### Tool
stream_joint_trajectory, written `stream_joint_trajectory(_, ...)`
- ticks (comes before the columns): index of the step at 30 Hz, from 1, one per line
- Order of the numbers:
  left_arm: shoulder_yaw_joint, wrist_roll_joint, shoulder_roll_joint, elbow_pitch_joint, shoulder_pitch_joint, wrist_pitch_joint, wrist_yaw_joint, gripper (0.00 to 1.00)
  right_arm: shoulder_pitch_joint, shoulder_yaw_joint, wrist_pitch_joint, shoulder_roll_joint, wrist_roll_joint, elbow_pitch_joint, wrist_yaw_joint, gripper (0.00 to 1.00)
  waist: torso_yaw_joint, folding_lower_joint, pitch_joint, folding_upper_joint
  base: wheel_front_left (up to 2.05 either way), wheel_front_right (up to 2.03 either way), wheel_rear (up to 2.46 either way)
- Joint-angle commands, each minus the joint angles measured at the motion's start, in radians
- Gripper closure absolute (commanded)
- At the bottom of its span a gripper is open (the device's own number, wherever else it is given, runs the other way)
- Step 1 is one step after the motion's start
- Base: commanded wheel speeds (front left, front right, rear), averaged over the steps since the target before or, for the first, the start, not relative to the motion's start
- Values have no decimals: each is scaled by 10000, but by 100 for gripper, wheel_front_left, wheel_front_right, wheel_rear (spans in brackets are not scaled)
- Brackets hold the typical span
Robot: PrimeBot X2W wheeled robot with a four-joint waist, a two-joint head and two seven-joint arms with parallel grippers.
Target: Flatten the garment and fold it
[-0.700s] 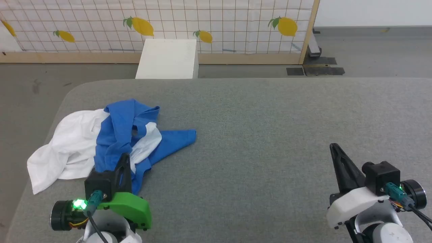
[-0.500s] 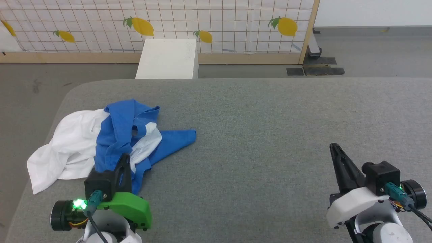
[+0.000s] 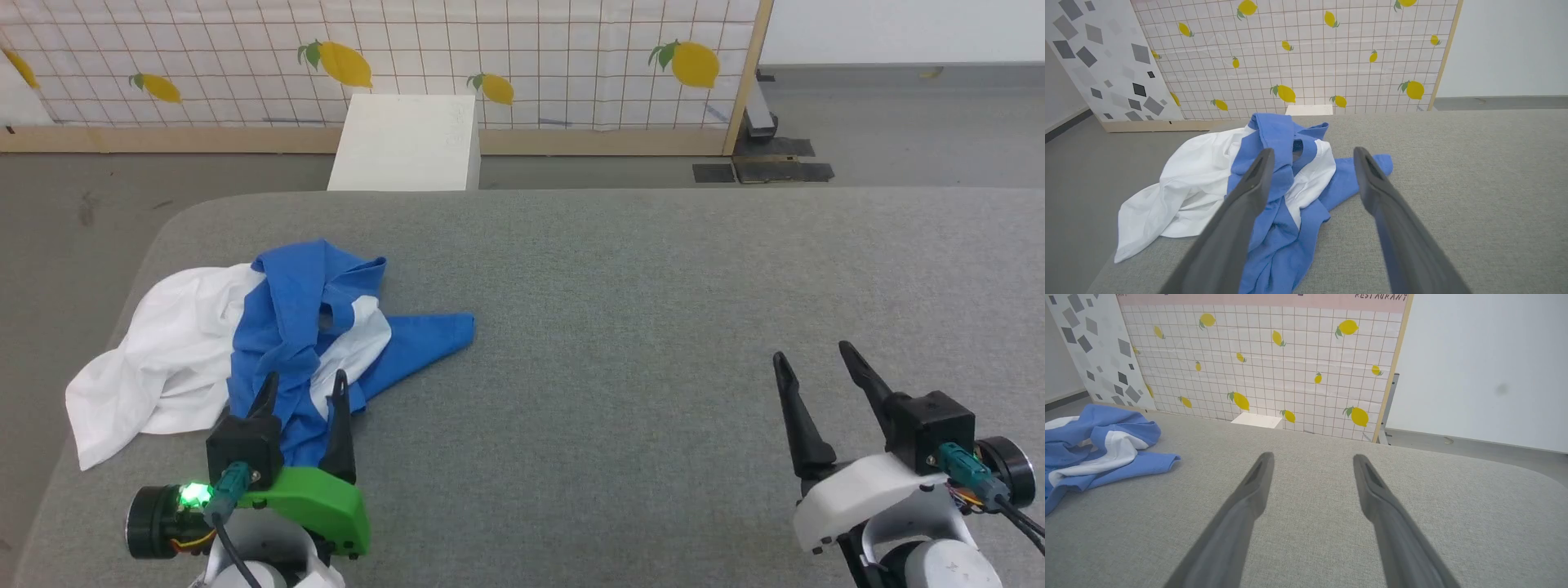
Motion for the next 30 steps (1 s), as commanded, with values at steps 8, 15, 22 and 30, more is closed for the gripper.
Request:
stream_joint_trajectory(8,-32,-159,-5,132,-15,-248,-37,0,161,-159,-250,4,225,148,-2,0,22,0,-3,0,0,0,0)
stream_joint_trajectory(15,-18,-255,-7,198,-22,-389,-33,0,219,-229,-392,5,302,221,-3,0,213,0,-13,0,0,0,0)
stream_joint_trajectory(22,52,-332,-8,252,12,-535,-28,0,294,-284,-539,7,388,297,-4,0,640,0,-46,0,0,0,0)
stream_joint_trajectory(30,107,-404,-11,314,114,-703,-23,0,383,-301,-708,9,551,427,-5,0,1252,0,-111,0,0,0,0)
